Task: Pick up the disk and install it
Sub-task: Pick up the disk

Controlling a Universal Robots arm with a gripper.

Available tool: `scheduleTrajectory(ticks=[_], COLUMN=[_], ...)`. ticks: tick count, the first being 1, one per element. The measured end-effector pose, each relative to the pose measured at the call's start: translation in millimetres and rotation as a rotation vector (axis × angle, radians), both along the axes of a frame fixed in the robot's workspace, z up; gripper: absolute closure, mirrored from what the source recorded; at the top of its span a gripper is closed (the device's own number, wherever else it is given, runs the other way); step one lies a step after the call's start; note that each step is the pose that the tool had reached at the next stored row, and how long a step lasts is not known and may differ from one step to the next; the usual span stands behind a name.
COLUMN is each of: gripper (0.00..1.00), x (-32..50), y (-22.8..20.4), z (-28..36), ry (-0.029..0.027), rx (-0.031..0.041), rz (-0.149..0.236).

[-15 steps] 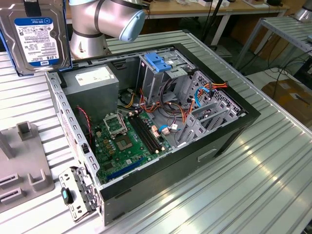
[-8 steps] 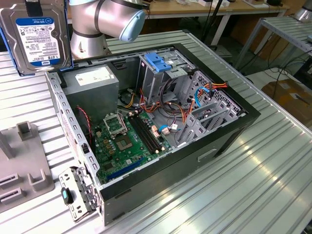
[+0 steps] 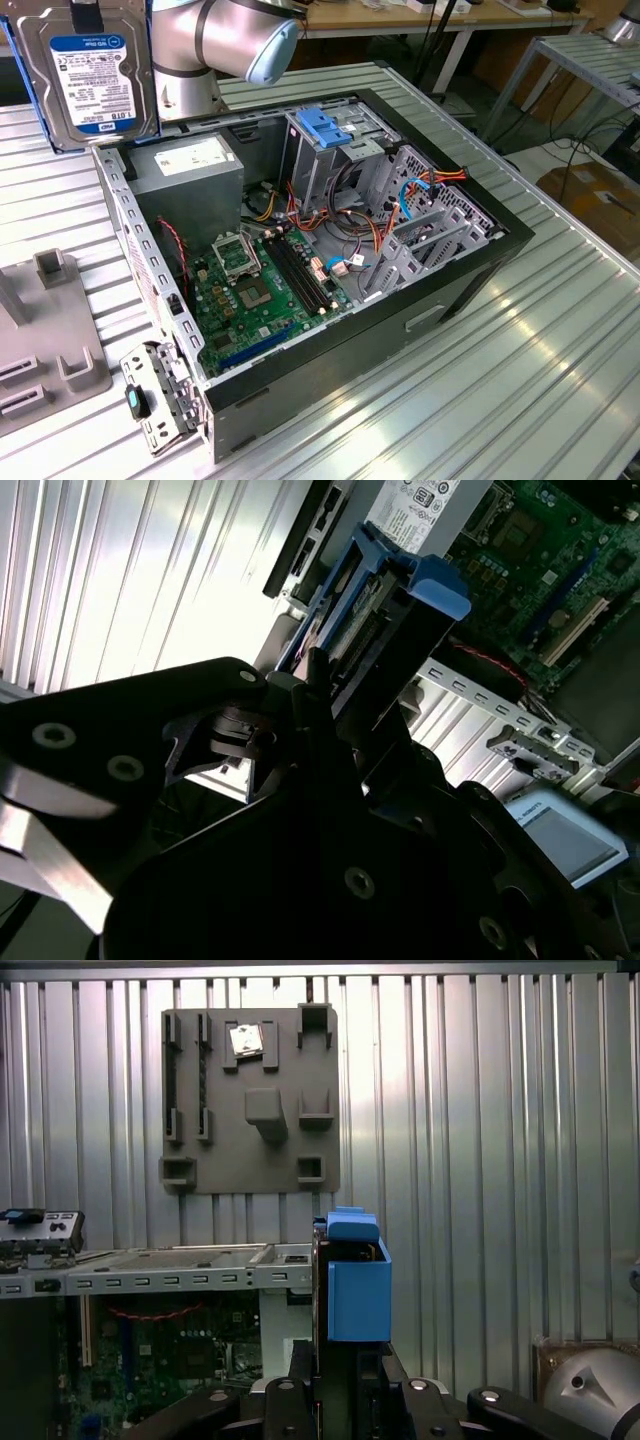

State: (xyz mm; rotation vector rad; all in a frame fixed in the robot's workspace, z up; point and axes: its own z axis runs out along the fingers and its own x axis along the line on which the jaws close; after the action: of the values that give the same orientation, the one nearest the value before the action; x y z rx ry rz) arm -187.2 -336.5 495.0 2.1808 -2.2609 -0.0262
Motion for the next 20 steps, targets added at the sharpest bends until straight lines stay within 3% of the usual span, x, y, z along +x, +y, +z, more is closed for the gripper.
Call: scheduleTrajectory(ticks=[5, 15, 20], gripper=[0.65, 0.65, 0.65], x=[15.8, 19.2, 29.1], y=[0.0, 0.1, 0.1], z=[0.0, 0.0, 0.0], ry=[0.0, 0.0, 0.0], rx=[0.0, 0.0, 0.0], rz=[0.0, 0.0, 0.0])
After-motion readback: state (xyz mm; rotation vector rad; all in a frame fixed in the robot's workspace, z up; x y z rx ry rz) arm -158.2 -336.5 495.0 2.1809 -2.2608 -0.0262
